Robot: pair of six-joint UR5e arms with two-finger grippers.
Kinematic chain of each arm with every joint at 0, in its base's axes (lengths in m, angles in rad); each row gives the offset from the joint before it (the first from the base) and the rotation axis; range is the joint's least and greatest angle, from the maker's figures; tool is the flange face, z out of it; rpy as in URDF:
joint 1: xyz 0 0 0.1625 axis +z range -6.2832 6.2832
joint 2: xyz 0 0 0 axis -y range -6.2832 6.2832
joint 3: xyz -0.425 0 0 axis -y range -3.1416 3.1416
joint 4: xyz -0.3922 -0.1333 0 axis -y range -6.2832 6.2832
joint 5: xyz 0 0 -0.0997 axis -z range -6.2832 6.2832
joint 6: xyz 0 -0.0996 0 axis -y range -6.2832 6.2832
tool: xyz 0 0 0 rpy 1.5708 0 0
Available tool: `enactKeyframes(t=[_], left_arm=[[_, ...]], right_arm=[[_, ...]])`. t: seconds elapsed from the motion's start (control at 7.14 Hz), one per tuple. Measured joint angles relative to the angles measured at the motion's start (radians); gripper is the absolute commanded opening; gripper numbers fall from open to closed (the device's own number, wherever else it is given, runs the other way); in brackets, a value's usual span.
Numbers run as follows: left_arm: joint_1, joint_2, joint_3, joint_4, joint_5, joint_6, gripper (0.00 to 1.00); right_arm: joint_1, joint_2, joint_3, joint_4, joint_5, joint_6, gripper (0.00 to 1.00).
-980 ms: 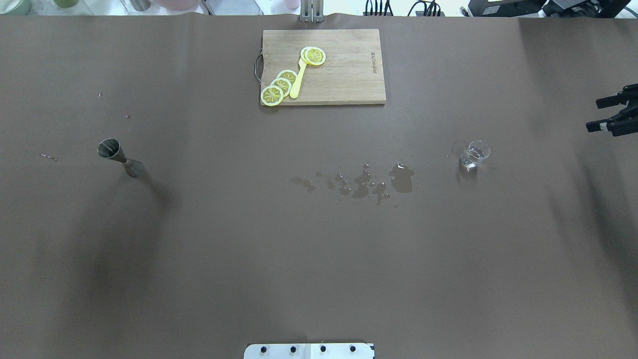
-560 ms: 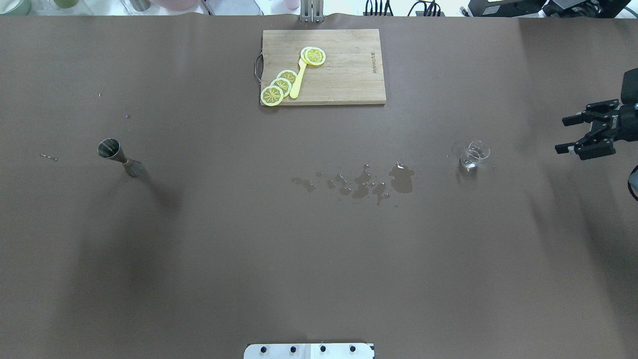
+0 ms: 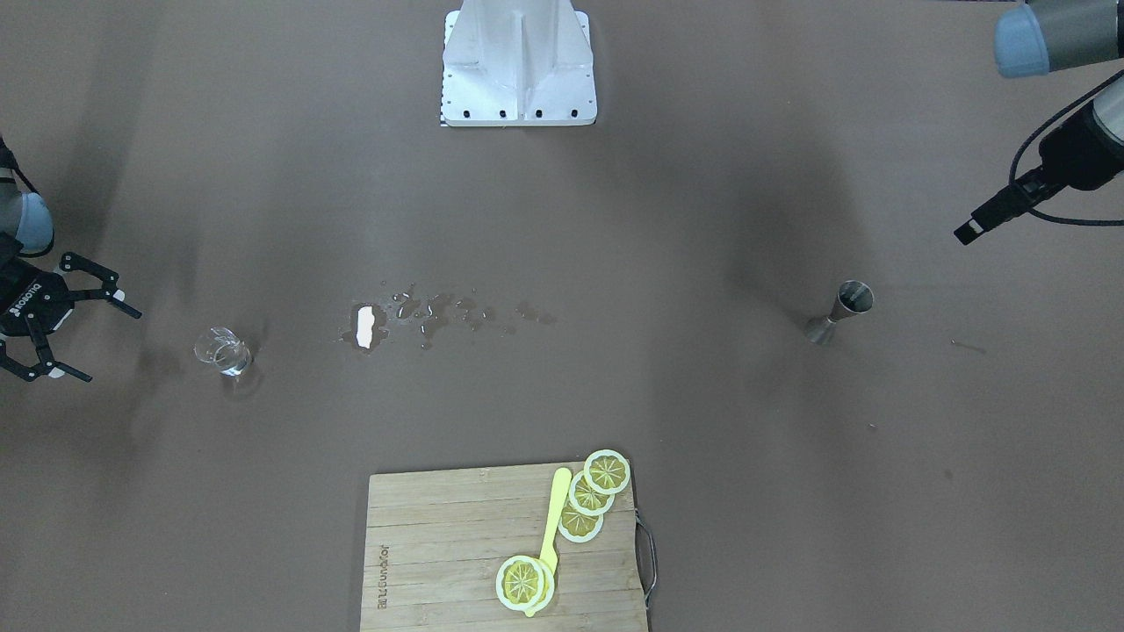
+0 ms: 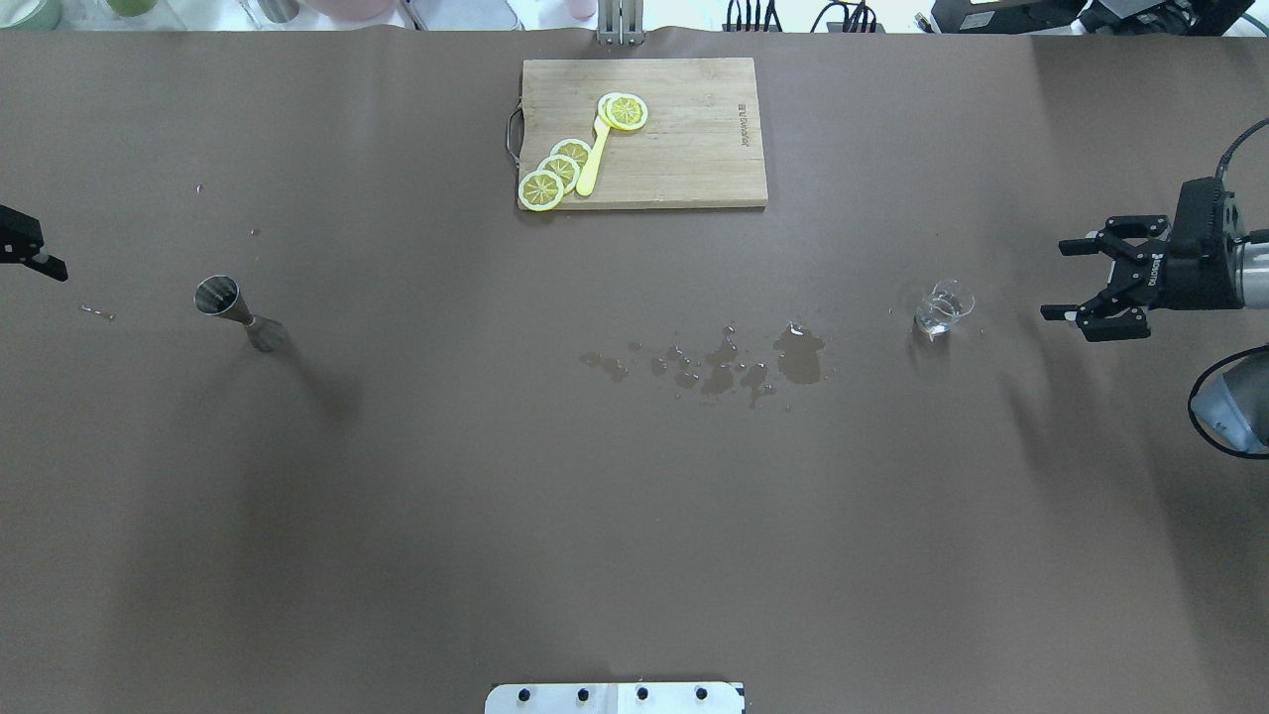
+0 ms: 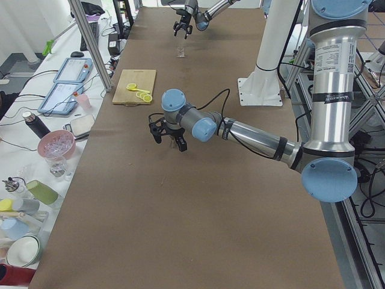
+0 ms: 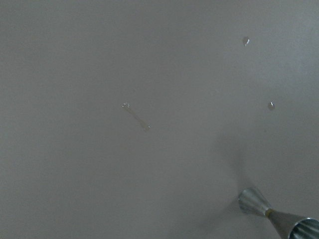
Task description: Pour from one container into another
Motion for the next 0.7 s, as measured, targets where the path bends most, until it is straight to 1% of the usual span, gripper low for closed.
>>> enactKeyframes(t=[0.14,0.28,0.56,0.7], left_arm=[[0.046,-0.011,-0.009,0.0,0.007,-0.03,0.99],[0.088,-0.029,-0.013,0.001,0.019,-0.054,0.99],[0.125,-0.05,-0.031,0.001,0.035,-0.092,0.99],[0.13,-0.051,-0.045,0.001,0.038,-0.099,0.99]], right_arm=[[-0.026,0.004,0.0,0.034,-0.023,0.0,1.0],[-0.042,0.014,0.001,0.05,-0.012,0.003,1.0],[-0.029,0.028,0.0,0.058,0.063,0.01,1.0],[-0.018,0.03,-0.004,0.059,0.085,0.011,1.0]])
